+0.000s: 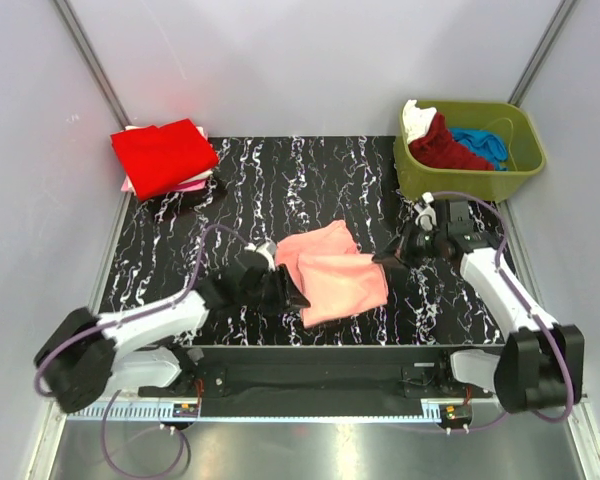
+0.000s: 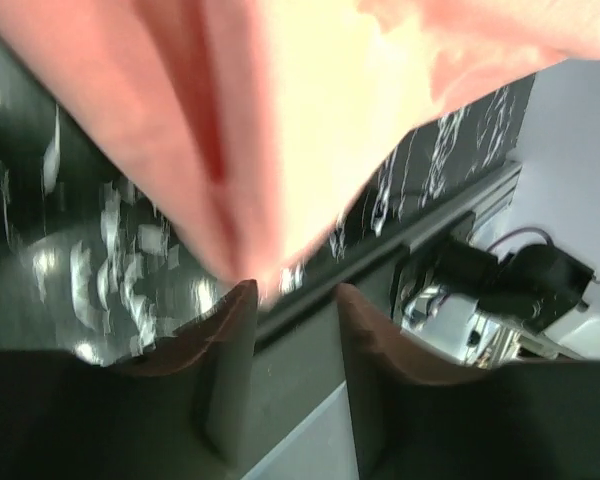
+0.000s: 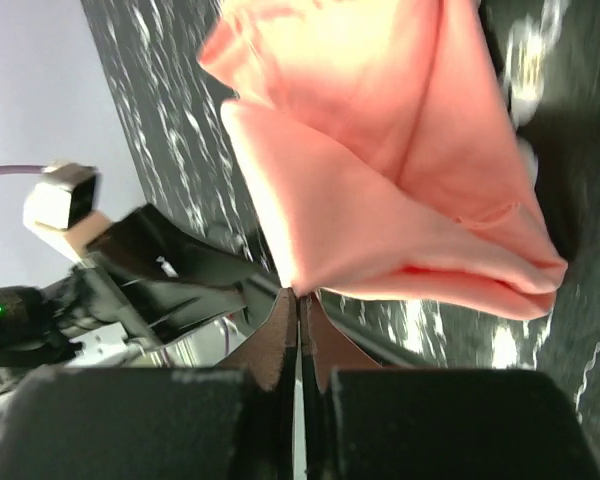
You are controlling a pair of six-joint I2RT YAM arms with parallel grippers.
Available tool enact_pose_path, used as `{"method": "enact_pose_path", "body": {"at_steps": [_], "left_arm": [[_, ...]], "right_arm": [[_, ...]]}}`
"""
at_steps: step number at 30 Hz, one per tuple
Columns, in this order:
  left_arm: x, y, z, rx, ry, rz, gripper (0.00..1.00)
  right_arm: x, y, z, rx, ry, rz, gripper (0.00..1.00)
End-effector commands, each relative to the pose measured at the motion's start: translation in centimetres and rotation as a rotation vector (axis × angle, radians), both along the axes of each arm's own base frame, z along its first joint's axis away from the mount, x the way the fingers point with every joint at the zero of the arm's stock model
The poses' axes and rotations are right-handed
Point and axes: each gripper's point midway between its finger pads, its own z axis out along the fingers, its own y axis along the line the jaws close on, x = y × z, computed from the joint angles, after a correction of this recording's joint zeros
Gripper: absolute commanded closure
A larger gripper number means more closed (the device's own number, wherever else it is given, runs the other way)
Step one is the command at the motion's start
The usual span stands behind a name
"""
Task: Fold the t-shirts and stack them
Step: Fold the tshirt
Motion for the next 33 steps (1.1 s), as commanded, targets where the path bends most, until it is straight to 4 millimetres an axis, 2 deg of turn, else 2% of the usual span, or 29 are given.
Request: {"method": "enact_pose_path", "body": {"at_steps": [1,2,3,5,7,10,12,13,14,15,16,18,19,20,22,23,25,28,33], "left_arm": [[-2.2,3.7,-1.2,0.126,-0.013,0.118,0.44],[-3.4,4.9,-1.7,0.172,0.002,0.116,0.32],[-3.4,5.5,-0.5,0.149,-0.033,0.134,0.3],[-2.9,7.2,-0.1,0.187,-0.089,0.181,0.26],[-1.7,7.8,2.1,0.165,-0.191,0.211,0.26],[0.4,7.3,4.4,0.15,-0.295,0.209,0.24],[2.2,6.6,4.4,0.167,-0.31,0.199,0.24],[2.9,5.8,5.3,0.165,-0.345,0.164,0.24],[4.0,5.0,4.8,0.173,-0.353,0.152,0.25],[4.9,4.2,5.5,0.162,-0.378,0.141,0.25],[5.3,3.5,5.5,0.158,-0.394,0.104,0.26],[7.5,2.6,4.5,0.151,-0.38,0.114,0.25],[8.4,1.7,5.3,0.087,-0.374,0.099,0.25],[8.7,1.4,3.7,0.103,-0.329,0.088,0.25],[9.8,0.2,4.0,0.065,-0.33,0.073,0.25],[10.5,-0.2,2.9,0.07,-0.309,0.069,0.26],[11.0,-1.2,2.9,0.056,-0.307,0.042,0.28],[11.4,-2.1,2.1,0.023,-0.312,0.021,0.35],[10.9,-1.6,1.0,0.005,-0.317,0.017,0.4]], "right_arm": [[-4.1,0.7,-1.4,0.04,0.081,0.041,1.0],[-4.6,0.8,-1.8,0.04,0.092,0.047,1.0],[-5.1,0.8,-2.0,0.039,0.088,0.056,1.0],[-5.7,0.8,-2.6,0.035,0.1,0.066,1.0],[-5.9,0.8,-2.8,0.03,0.099,0.074,1.0],[-6.0,1.3,-1.8,0.054,0.078,0.105,1.0],[-6.1,1.7,-0.9,0.062,0.048,0.131,1.0],[-6.1,2.1,-0.1,0.067,0.031,0.151,1.0],[-6.1,2.2,0.2,0.064,0.02,0.161,1.0],[-6.0,2.3,0.4,0.057,0.007,0.172,1.0],[-5.8,2.4,0.8,0.051,-0.006,0.181,1.0],[-6.0,2.6,0.7,0.045,0.008,0.195,1.0],[-6.0,2.8,0.9,0.057,0.007,0.202,1.0],[-6.1,3.0,0.9,0.06,0.01,0.212,1.0],[-6.1,3.2,1.0,0.056,0.002,0.22,1.0],[-6.2,3.3,1.1,0.056,0.001,0.226,1.0],[-6.4,3.4,1.2,0.056,0.0,0.239,1.0],[-6.5,3.5,1.7,0.062,-0.005,0.25,1.0],[-6.5,3.7,2.4,0.075,-0.022,0.257,1.0]]}}
